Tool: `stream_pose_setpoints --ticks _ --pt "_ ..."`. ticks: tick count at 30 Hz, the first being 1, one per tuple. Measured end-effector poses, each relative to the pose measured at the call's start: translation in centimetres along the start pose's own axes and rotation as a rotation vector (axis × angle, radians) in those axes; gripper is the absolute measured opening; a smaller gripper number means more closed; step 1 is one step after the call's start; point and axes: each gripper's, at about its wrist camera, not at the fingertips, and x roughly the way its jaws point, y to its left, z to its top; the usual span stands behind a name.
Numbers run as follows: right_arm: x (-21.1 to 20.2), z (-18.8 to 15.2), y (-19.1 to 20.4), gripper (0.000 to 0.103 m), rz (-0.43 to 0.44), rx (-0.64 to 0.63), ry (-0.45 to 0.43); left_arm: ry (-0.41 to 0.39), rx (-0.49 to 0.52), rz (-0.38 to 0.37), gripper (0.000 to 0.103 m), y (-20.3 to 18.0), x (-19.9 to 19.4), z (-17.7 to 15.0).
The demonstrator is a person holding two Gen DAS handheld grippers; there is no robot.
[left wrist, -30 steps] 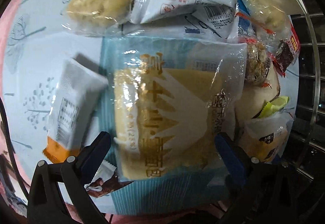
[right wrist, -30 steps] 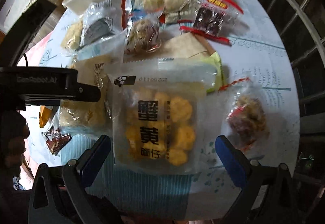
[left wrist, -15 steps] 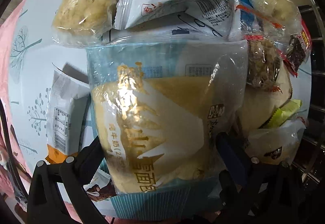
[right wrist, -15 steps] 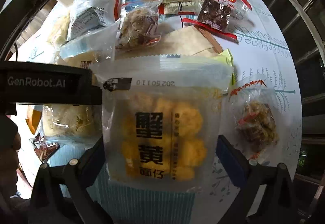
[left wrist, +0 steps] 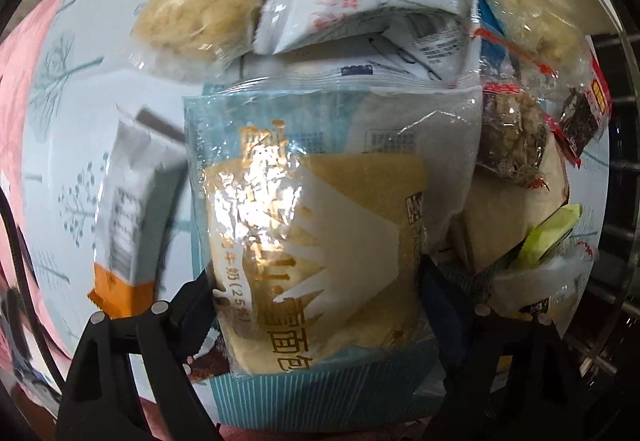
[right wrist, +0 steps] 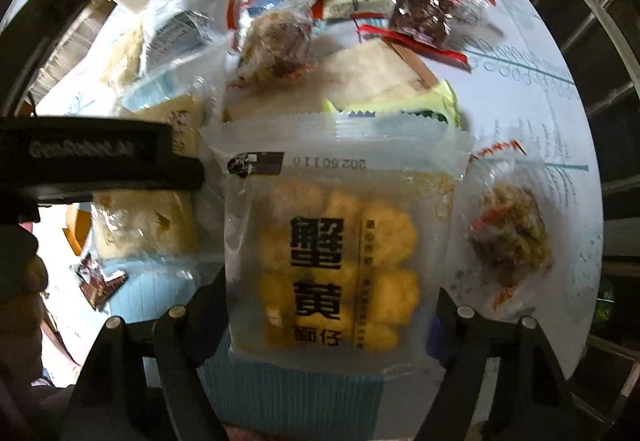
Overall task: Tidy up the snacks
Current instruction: 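Carry the bread bag and cracker bag into the white tray with both tools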
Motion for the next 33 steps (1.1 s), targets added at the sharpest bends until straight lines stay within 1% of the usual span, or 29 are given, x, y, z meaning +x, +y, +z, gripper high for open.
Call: stream_pose_setpoints --ticks 4,6,10,14,16,19,23,27,28,33 --pt "-0.5 -0.5 -1.1 0.078 0.003 0.014 0.005 -0.008 -0.025 0.024 0.088 0.2 -0.1 -1.4" --pt "-1.1 -0.8 -1.6 0.078 0.002 0.012 -0.005 -0.019 -0.034 0.022 0.088 0.2 -0.5 -2.1" --pt "-2.2 -1.0 -2.2 0.078 0.012 0.012 -0.034 -0.056 -0.042 0.017 0.088 0.3 -2.3 -3.4" --pt "-4.4 -1.1 -3.7 0.078 0.023 0.014 -0.068 -0.070 -0.028 0.005 0.088 0.1 -4.6 -4.3" --pt "-5.6 -1.1 -4.2 0.078 0.025 0.020 -0.084 -0.081 -0.026 -0.001 0.088 0.8 -5.7 -4.9" --pt "-8.0 -0.5 -4.8 0.078 0.046 0.033 -0.111 -0.114 -0.021 -0.011 0.089 1.1 -8.1 -5.6" --pt "-11.0 0.6 -3.8 0.078 0.092 0.040 -0.167 -0.162 -0.020 -0.016 0.089 1.5 -12.0 -6.1" --pt "-14.2 2.3 -3.8 0.079 0.141 0.038 -0.222 -0.202 -0.012 -0.025 0.089 2.7 -16.3 -5.1" --pt "-15.3 1.9 -3.2 0.079 0.152 0.038 -0.230 -0.208 -0.007 -0.028 0.089 3.4 -17.5 -4.9" --pt "-18.5 5.3 -3.0 0.079 0.203 0.031 -0.287 -0.249 0.040 -0.044 0.089 3.3 -21.5 -3.2"
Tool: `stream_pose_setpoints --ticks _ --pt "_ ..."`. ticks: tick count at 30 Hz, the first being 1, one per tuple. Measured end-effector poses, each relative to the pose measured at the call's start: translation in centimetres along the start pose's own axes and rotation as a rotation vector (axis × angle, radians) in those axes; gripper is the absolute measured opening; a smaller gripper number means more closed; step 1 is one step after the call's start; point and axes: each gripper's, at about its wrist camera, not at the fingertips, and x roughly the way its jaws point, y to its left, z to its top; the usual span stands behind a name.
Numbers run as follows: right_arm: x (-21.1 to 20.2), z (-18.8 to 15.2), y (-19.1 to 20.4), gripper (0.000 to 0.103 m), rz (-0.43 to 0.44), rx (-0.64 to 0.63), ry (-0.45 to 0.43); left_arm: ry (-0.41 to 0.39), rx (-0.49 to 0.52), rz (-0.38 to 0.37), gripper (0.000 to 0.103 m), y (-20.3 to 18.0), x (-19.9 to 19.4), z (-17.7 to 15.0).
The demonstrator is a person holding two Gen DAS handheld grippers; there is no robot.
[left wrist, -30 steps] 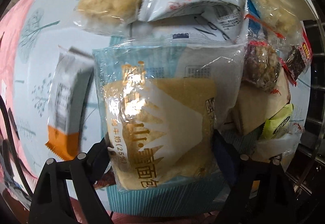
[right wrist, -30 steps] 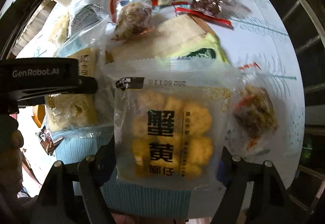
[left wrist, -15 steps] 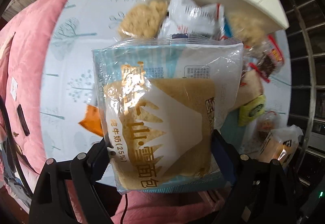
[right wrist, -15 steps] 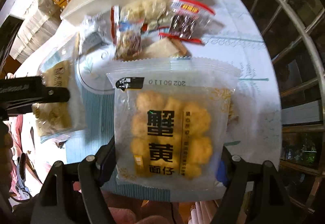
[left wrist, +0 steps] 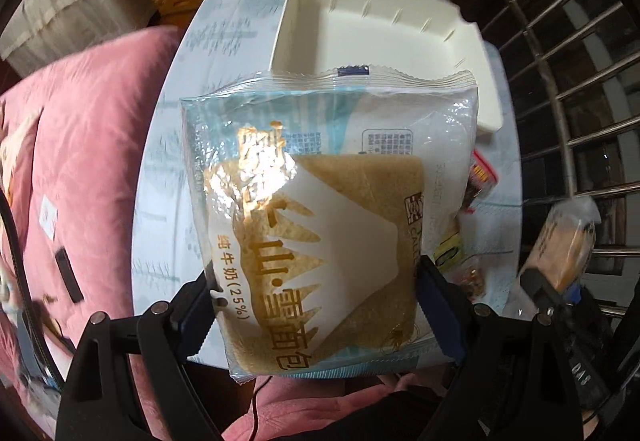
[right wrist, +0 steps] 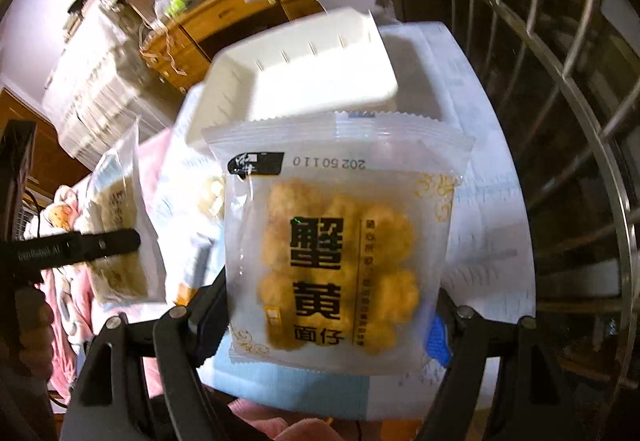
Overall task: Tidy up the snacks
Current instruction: 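Carry the bread bag and cracker bag into the white tray with both tools, then release both bags in the tray and move both tools back over the table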
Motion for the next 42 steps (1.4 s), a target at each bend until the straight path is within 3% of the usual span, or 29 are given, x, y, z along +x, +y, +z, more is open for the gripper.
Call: stream_pose_setpoints --ticks 6,12,19,26,28,30,35,42 --pt "-1.8 5.1 1.7 0.079 0.025 -0.024 -0.090 -0.061 0.050 -0.002 0.089 -1.2 -3.5 4.1" --pt "-1.3 9.7 2.6 0.079 0.049 -0.043 -0.178 -0.101 0.055 -0.008 0.090 -1.3 -4.2 9.1" --pt "2.1 13.7 2.5 0.079 0.046 -0.054 -0.245 -0.116 0.053 -0.059 0.090 -0.5 -0.3 15.2" --pt "7.5 16.2 1.7 0.081 0.004 -0.034 -0.224 -0.111 0.008 -0.136 0.090 -0.3 5.3 19.5" --pt "9.1 16.7 1.0 0.082 -0.017 0.004 -0.199 -0.126 0.005 -0.160 0.093 -0.4 6.2 20.3" --pt "10.4 17.1 0.4 0.083 -0.063 0.027 -0.176 -0.126 0.018 -0.143 0.102 -0.8 7.0 21.1" --pt "10.8 17.7 -0.9 0.086 -0.092 0.043 -0.182 -0.079 0.042 -0.128 0.102 -1.6 8.2 21.1" --pt "9.3 16.8 -2.5 0.086 -0.072 0.089 -0.187 -0.107 0.005 -0.143 0.102 -1.3 6.6 19.3"
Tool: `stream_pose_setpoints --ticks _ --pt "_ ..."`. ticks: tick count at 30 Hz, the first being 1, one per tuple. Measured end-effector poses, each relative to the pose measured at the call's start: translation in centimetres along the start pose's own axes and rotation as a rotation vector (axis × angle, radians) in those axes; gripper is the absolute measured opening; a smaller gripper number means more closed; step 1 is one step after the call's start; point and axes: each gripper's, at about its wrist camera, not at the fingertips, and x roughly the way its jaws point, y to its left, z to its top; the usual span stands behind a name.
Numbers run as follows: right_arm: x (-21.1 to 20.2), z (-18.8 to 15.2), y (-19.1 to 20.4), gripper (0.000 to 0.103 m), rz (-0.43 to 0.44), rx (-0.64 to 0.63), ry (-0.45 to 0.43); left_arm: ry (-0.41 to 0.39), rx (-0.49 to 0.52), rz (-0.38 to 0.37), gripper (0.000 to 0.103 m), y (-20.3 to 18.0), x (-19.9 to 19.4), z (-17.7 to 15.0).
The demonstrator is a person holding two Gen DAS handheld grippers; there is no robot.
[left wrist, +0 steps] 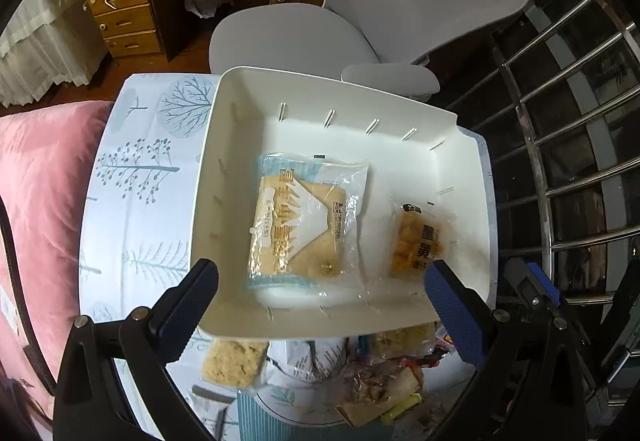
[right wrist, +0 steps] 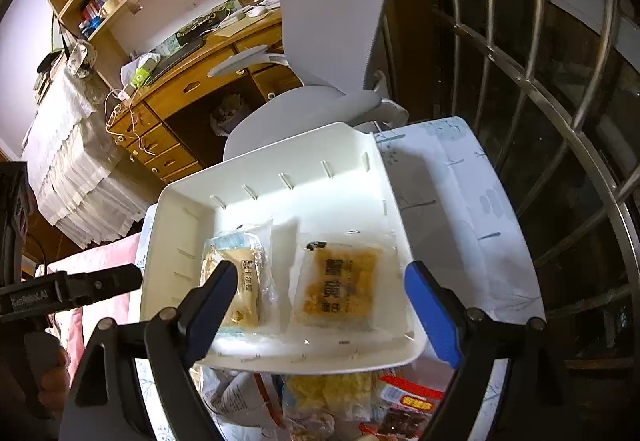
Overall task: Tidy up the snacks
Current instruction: 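Release both bags in the tray and move both tools back over the table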
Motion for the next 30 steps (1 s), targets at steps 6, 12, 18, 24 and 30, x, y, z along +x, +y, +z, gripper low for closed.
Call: stream_pose_setpoints --ticks 6,12,18,24,30 --pt "-3.1 -1.6 -1.3 0.086 0.023 0.023 -0.019 -0.039 -0.011 0.008 0.102 0.0 -3.1 -3.6" --pt "-6.7 -4.6 -3.2 0.086 0.042 0.047 -0.030 -0.046 -0.039 -0.004 0.102 0.2 -5.6 -9.1" --pt "-10.8 -8.4 -4.8 0.086 0.052 0.050 -0.036 -0.052 -0.062 -0.015 0.102 0.4 -7.5 -15.5" --pt "-14.8 -11.9 -6.2 0.086 0.054 0.046 -0.054 -0.079 -0.086 -0.029 0.102 0.9 -9.9 -21.3" --pt "-17.2 -15.2 -7.8 0.086 0.049 0.067 -0.052 -0.110 -0.075 -0.016 0.102 2.1 -11.8 -26.0"
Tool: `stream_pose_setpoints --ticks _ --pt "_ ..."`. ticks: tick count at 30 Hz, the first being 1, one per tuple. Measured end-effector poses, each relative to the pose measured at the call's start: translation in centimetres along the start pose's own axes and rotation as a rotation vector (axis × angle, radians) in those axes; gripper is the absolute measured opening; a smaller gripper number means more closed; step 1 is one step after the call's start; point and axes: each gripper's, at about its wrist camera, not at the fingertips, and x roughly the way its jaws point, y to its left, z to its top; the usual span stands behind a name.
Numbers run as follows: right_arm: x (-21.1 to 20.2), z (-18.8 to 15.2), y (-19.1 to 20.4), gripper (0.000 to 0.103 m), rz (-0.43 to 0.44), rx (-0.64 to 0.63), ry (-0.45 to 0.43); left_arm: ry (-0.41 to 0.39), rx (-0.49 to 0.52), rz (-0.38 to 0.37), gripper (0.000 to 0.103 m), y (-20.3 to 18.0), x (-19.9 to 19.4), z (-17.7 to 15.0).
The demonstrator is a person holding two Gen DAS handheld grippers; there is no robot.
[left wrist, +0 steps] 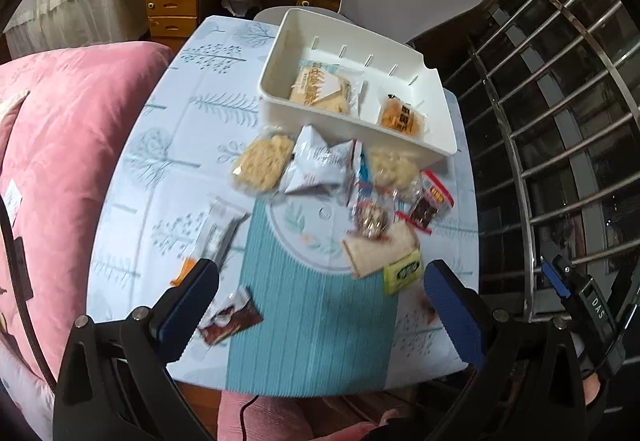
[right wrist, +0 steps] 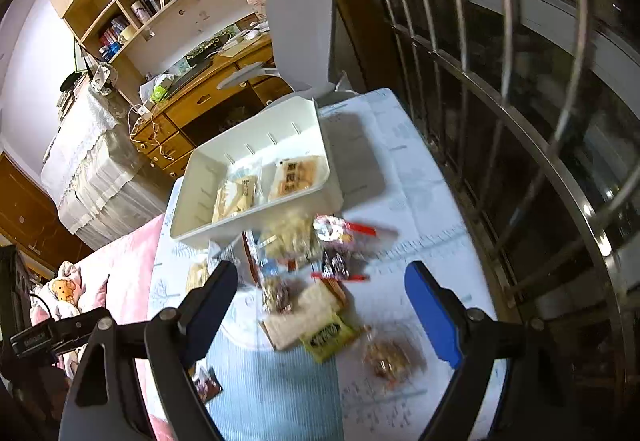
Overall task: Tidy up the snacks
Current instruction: 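Release both bags in the tray and move both tools back over the table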
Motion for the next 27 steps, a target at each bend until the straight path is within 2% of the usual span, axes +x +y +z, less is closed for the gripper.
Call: stream_pose_setpoints --ticks 5,12,21,27 --pt "-0.7 -2.4 -1.5 0.086 -0.004 0.043 0.027 0.010 -0.008 0.015 0.102 2.2 -0.8 -3.2" --pt "0.6 -4.9 -2.5 0.086 -0.036 0.085 0.111 0.077 -0.017 0.058 0.102 5.5 -0.1 -6.5" --pt "3.6 -8.2 -3.8 0.086 -0.099 0.111 0.215 0.220 -0.065 0.099 0.102 8.7 4.0 -9.4" --pt "5.2 -10.0 -4.1 0.086 -0.142 0.106 0.221 0.318 -0.084 0.113 0.102 9.4 7.9 -10.0"
